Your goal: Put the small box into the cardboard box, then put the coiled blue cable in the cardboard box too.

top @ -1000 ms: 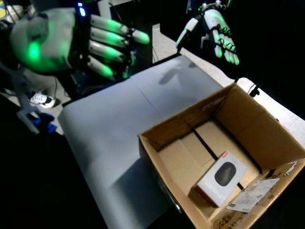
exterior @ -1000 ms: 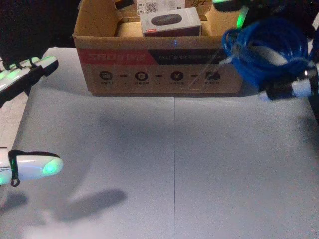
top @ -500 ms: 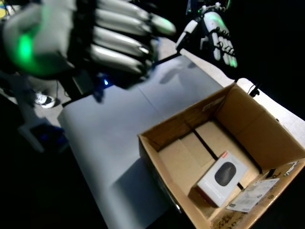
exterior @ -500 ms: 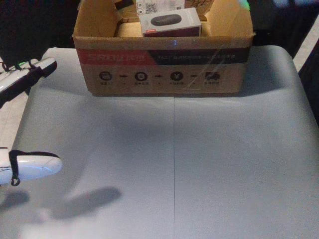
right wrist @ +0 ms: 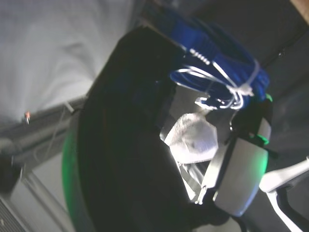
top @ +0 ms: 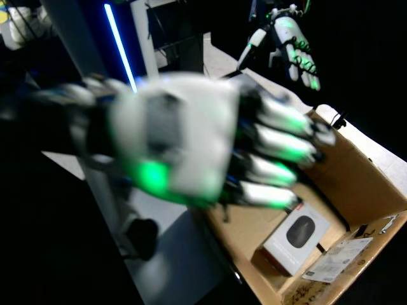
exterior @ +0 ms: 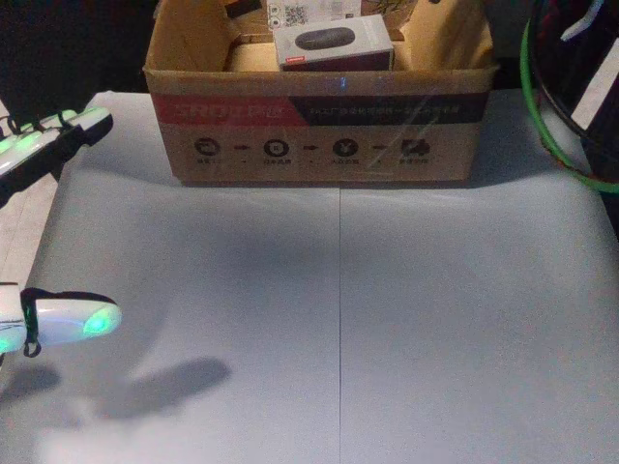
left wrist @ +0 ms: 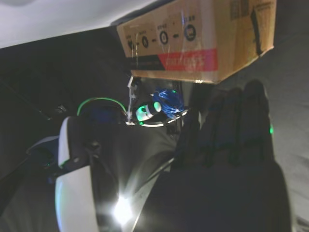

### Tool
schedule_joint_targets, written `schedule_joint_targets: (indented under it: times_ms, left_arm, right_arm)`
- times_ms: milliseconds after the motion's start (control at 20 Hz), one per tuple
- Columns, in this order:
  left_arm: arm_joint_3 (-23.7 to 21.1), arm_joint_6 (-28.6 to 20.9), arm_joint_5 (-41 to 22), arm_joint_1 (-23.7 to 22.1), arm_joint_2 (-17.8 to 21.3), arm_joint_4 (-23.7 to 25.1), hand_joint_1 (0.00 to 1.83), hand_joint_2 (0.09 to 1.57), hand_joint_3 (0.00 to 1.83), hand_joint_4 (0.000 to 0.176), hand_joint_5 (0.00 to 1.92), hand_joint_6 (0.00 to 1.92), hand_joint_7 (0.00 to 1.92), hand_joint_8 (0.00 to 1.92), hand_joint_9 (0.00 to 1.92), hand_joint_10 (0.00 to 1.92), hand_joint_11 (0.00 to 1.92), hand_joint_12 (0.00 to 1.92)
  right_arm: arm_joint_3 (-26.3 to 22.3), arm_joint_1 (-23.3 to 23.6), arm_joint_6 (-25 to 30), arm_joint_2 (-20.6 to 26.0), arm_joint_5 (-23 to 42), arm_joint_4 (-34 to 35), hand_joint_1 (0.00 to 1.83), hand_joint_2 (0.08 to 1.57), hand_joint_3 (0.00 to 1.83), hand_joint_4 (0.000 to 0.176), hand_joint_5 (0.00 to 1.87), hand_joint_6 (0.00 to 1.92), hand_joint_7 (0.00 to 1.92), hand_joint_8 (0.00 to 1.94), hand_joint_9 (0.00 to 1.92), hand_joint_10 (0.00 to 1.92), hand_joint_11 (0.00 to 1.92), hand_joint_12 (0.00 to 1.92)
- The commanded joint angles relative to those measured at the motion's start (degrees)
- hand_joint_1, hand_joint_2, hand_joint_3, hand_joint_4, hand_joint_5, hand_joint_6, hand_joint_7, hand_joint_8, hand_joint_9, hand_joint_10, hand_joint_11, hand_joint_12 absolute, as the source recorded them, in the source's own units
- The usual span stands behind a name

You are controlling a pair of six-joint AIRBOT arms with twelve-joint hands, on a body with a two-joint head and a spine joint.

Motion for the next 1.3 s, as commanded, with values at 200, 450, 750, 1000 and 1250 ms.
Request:
schedule_joint_targets:
  times_ms: [200,450,750,1000,1250]
  left_arm:
    - [0.24,-0.49,-6.57,-0.74,-0.4,-0.17,0.65,0.87,0.0,0.176,0.0,0.0,0.0,0.0,0.0,0.0,0.0,0.0]
    - [0.26,-0.7,-6.61,-0.74,-0.45,-0.17,0.65,0.86,0.0,0.176,0.0,0.0,0.0,0.0,0.0,0.0,0.0,0.0]
    - [0.26,-0.7,-7.2,-0.8,-0.2,-0.18,0.58,0.85,0.0,0.176,0.0,0.0,0.0,0.0,0.0,0.0,0.0,0.0]
    - [0.1,-0.68,-9.89,-0.83,0.73,-1.02,0.55,0.87,0.0,0.176,0.0,0.0,0.0,0.0,0.0,0.0,0.0,0.0]
    - [-0.86,-0.58,-14.62,0.81,1.81,-3.46,0.7,0.87,0.0,0.176,0.0,0.0,0.0,0.0,0.0,0.0,0.0,0.0]
  right_arm:
    - [0.18,0.95,0.34,0.68,6.07,1.54,0.94,1.02,0.0,0.019,0.34,0.13,0.41,0.36,0.48,0.65,0.42,1.35]
    - [-0.29,0.95,0.34,1.55,6.08,1.17,0.64,0.89,0.0,0.176,0.0,0.0,0.02,0.0,0.15,0.0,0.0,0.81]
    - [-3.04,0.95,0.34,4.69,7.89,1.19,0.56,0.88,0.0,0.176,0.0,0.0,0.0,0.0,0.0,0.0,0.02,0.31]
    - [-14.01,-2.91,0.34,15.57,18.73,1.65,0.5,0.86,0.0,0.176,0.0,0.0,0.0,0.0,0.0,0.0,0.0,0.0]
    - [-23.11,-15.86,0.34,24.26,30.94,8.5,0.62,0.81,0.0,0.176,0.0,0.0,0.0,0.0,0.0,0.0,0.0,0.0]
